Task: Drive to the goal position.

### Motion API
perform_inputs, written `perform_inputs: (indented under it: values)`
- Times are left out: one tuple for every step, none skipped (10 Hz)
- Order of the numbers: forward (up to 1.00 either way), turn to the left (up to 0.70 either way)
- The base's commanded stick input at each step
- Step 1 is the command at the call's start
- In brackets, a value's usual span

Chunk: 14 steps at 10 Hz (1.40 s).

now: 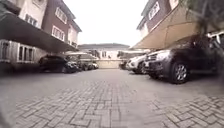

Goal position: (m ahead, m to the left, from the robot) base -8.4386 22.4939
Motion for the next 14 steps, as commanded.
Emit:
perform_inputs:
  values:
    - [0.70, 0.00]
    - [0.70, 0.00]
    - [0.70, 0.00]
    - [0.70, 0.00]
    - [0.70, 0.00]
    - [0.70, 0.00]
    - [0.70, 0.00]
    - [0.70, 0.00]
    - [0.70, 0.00]
    - [0.70, 0.00]
    - [0.70, 0.00]
    - [0.70, 0.00]
    - [0.70, 0.00]
    - [0.70, 0.00]
